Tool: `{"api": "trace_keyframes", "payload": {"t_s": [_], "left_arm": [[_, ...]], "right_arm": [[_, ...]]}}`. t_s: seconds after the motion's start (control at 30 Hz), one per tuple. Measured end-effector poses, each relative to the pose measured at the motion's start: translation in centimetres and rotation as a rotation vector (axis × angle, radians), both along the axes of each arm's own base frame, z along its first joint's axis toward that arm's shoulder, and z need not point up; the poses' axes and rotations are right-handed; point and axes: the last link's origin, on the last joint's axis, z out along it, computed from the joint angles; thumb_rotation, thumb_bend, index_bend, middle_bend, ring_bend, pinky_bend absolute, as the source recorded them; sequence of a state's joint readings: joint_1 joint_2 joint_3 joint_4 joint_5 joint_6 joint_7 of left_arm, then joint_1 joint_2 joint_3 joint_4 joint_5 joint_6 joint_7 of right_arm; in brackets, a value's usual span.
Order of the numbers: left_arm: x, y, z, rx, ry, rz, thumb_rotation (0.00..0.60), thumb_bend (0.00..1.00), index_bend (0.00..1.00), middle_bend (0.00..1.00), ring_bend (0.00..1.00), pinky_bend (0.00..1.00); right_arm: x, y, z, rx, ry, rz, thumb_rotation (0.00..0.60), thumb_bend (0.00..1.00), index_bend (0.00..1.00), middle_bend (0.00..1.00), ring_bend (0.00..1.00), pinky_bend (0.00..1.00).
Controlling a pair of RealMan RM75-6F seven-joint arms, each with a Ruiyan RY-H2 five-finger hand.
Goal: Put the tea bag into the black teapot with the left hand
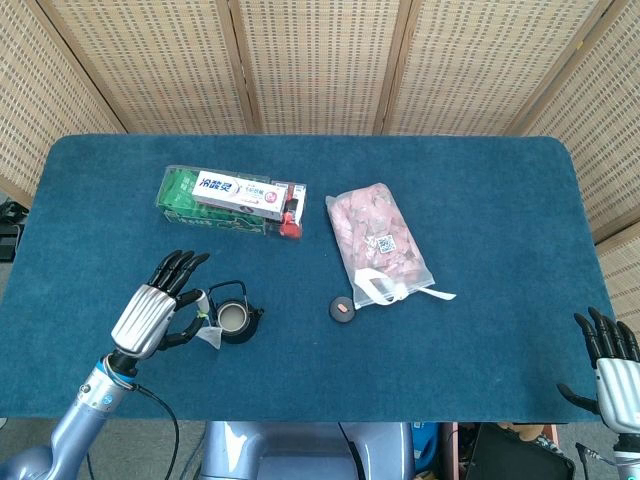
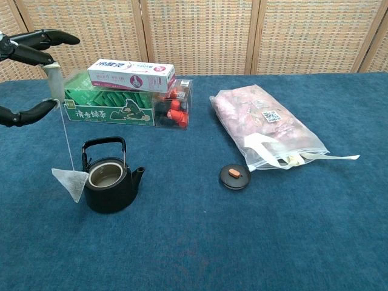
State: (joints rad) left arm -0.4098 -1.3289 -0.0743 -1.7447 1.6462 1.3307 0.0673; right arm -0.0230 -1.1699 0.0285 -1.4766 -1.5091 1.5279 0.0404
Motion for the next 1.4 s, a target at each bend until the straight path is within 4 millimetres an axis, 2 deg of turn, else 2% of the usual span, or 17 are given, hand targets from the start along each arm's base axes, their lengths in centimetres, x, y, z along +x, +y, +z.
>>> {"api": "trace_keyframes", "payload": {"t_s": [0.43, 0.8, 1.23, 1.4], "left_arm": [[0.7, 0.7, 0.0, 0.015, 0.001, -0.011, 0.600, 0.50, 0.61, 0.08, 0.00, 0.00], [0.4, 1.2, -0.2, 0.018, 0.013, 0.009, 0.600, 0.50, 0.61, 0.08, 0.00, 0.00], [-0.6, 1.6, -1.0, -0.003, 0.043, 0.044, 0.600, 0.50, 0.61, 0.08, 0.00, 0.00], [-1.6, 1.2, -1.4, -0.009, 0.076, 0.066, 0.600, 0.50, 0.61, 0.08, 0.00, 0.00]], "right_arm": [[-0.1, 0.0, 0.0, 0.000, 0.001, -0.004, 0.600, 0.00, 0.03, 0.08, 0.00, 0.00], [-0.1, -0.2, -0.1, 0.003, 0.002, -0.007, 0.600, 0.00, 0.03, 0.08, 0.00, 0.00], [0.0, -0.4, -0.1, 0.008, 0.007, -0.010, 0.600, 0.00, 0.03, 0.08, 0.00, 0.00], [-0.1, -0.4, -0.2, 0.011, 0.007, -0.016, 0.600, 0.00, 0.03, 0.08, 0.00, 0.00]]}}
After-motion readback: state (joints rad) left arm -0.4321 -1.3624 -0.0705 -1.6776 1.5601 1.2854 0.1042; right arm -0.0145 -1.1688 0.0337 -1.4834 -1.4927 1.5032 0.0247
